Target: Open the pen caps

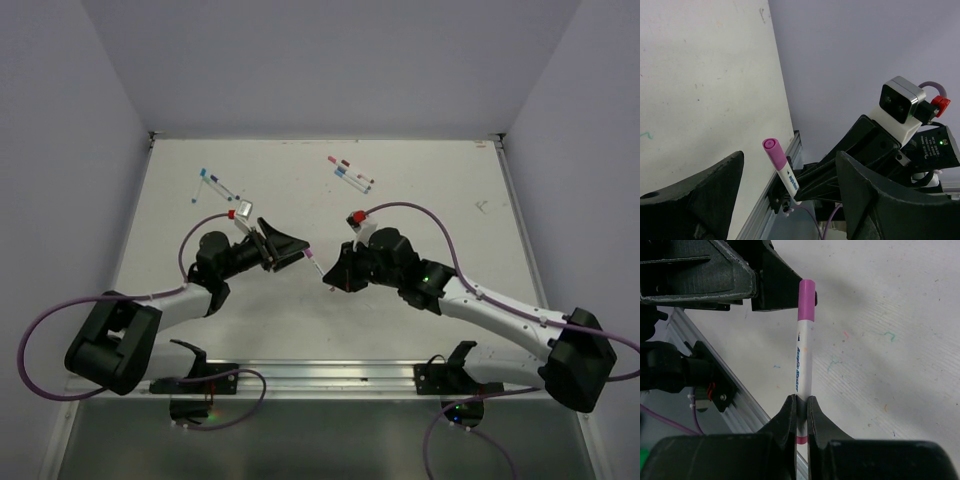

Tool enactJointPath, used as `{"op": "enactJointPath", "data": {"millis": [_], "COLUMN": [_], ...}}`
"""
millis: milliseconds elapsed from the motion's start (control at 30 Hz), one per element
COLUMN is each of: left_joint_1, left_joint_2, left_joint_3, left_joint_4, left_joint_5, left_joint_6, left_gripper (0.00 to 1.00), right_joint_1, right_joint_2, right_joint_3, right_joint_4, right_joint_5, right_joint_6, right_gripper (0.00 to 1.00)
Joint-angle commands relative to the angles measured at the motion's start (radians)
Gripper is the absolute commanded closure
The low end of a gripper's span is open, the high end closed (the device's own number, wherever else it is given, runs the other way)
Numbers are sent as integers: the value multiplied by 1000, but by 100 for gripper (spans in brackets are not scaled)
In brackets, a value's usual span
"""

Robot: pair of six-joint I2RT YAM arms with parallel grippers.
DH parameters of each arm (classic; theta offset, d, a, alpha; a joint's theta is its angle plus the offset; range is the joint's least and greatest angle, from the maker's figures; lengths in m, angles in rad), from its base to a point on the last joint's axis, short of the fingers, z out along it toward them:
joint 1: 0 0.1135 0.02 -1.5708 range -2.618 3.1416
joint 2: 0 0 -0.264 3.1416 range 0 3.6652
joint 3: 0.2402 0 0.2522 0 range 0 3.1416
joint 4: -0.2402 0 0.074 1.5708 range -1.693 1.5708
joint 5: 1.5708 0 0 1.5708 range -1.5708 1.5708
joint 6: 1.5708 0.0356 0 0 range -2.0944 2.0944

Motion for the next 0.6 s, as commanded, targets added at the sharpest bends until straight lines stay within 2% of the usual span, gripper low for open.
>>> {"op": "enactJointPath", "data": {"millis": [0,300,433,567], "left_joint_1": [-11,-17,-17,-17], "left_joint_2": [6,16,22,27], "left_joint_3": [35,32,34,32], "left_joint_4": [67,80,83,85], "left_joint_5": [-18,-17,-15,-15], "left_joint_6": [-17,-20,-17,-15], "left_gripper": [24,32,45,54], "right_joint_1": [12,45,62,67], "right_joint_2": [15,75,86,81], "right_joint_3": [46,71,80,83], "right_joint_4": [64,81,79,81], "right_joint_5": [7,17,30,41], "right_joint_6": [-4,-4,-5,-7], "right_gripper": [100,100,100,100]}}
